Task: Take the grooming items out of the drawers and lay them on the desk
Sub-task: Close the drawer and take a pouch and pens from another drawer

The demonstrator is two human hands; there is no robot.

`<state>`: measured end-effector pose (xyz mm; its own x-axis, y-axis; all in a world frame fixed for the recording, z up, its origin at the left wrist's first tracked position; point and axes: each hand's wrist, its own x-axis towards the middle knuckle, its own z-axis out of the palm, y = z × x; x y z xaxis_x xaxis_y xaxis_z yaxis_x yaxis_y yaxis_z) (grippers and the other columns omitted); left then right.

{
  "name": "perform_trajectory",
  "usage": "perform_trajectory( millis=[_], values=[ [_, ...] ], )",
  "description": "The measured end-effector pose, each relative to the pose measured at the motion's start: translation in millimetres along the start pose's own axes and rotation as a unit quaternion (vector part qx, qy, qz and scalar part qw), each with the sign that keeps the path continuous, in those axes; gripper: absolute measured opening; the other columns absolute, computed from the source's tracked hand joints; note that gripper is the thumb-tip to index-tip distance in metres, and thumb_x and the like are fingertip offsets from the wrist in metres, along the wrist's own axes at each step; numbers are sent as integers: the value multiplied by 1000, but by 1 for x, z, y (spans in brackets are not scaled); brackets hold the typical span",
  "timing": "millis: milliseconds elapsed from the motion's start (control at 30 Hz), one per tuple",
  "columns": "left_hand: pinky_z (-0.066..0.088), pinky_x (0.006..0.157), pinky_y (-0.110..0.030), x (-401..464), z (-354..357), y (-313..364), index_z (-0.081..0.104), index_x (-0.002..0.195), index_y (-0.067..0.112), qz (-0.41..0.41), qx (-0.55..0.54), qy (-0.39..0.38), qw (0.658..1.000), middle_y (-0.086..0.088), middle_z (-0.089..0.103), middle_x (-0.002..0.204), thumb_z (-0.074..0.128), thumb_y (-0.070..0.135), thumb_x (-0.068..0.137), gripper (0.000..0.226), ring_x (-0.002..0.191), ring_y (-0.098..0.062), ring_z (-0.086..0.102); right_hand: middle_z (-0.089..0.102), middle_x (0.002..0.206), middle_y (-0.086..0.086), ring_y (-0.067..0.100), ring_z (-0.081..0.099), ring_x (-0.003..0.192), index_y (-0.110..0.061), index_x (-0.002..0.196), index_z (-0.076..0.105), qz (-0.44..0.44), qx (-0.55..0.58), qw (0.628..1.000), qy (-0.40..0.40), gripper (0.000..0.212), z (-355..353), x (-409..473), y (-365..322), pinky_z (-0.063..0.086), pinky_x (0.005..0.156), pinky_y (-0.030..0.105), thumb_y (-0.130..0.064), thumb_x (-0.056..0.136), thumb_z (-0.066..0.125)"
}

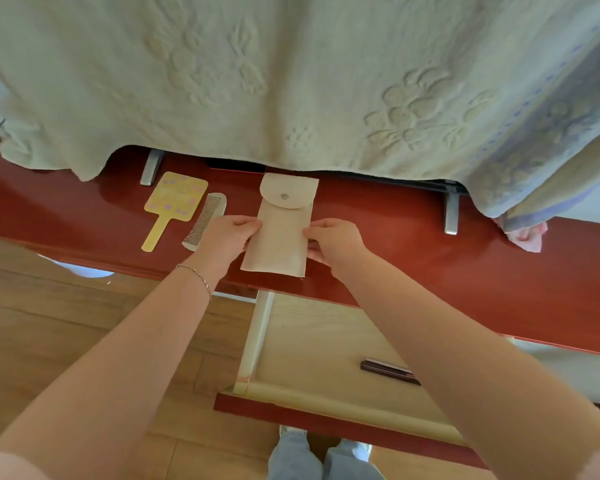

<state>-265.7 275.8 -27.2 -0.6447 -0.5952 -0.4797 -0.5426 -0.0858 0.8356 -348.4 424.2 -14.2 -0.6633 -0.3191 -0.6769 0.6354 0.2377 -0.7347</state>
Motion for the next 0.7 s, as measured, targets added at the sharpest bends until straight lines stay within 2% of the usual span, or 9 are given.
perform_trajectory(
  millis=[100,267,333,433,500,567,633,700],
  values=[
    [50,90,-37,11,-3,-7,68,107,11,17,50,23,998,-5,67,103,59,18,88,22,97,-19,61,67,92,15,24,67,81,-8,77,58,7,-29,1000,8,15,11,16,2,58,68,32,5,84,58],
    [48,88,-36,12,3,-15,69,107,12,68,148,68,984,-2,68,105,58,21,88,24,98,-17,59,67,95,16,26,68,83,-10,73,57,20,-98,994,39,16,17,33,17,59,69,36,2,83,60],
    [46,85,-32,11,5,-18,69,107,12,82,169,73,979,-3,68,107,57,21,88,25,100,-17,59,68,92,15,25,69,80,-12,71,57,10,-134,990,47,17,16,34,20,60,71,38,-2,83,62],
    [42,87,-29,10,5,-19,67,110,11,91,188,90,974,-3,66,111,56,21,88,27,107,-18,57,71,78,11,22,71,72,-16,69,57,-44,-253,965,50,17,11,31,19,59,73,40,-15,84,63],
    [41,89,-28,8,6,-19,64,115,12,93,190,105,972,-3,65,114,56,23,88,30,110,-19,56,71,76,8,22,70,72,-17,72,59,-74,-283,955,50,15,2,23,18,59,74,41,-25,84,63],
    [39,83,-24,0,9,-19,60,120,13,107,195,132,966,-1,63,112,54,24,89,33,106,-17,56,70,79,5,21,69,75,-18,81,63,-95,-274,957,36,13,-15,10,18,59,76,40,-30,85,62],
    [39,80,-24,-16,18,-19,56,123,13,149,193,161,956,-2,59,109,54,21,89,35,99,-15,54,70,82,3,19,68,75,-18,88,65,-104,-252,962,24,12,-41,-6,19,59,76,37,-28,87,58],
    [41,83,-28,-37,32,-19,54,121,14,224,201,175,937,-3,56,108,55,15,87,34,99,-17,50,69,85,3,17,66,74,-20,91,64,-120,-248,961,26,10,-76,-27,21,59,74,32,-21,89,54]
  ],
)
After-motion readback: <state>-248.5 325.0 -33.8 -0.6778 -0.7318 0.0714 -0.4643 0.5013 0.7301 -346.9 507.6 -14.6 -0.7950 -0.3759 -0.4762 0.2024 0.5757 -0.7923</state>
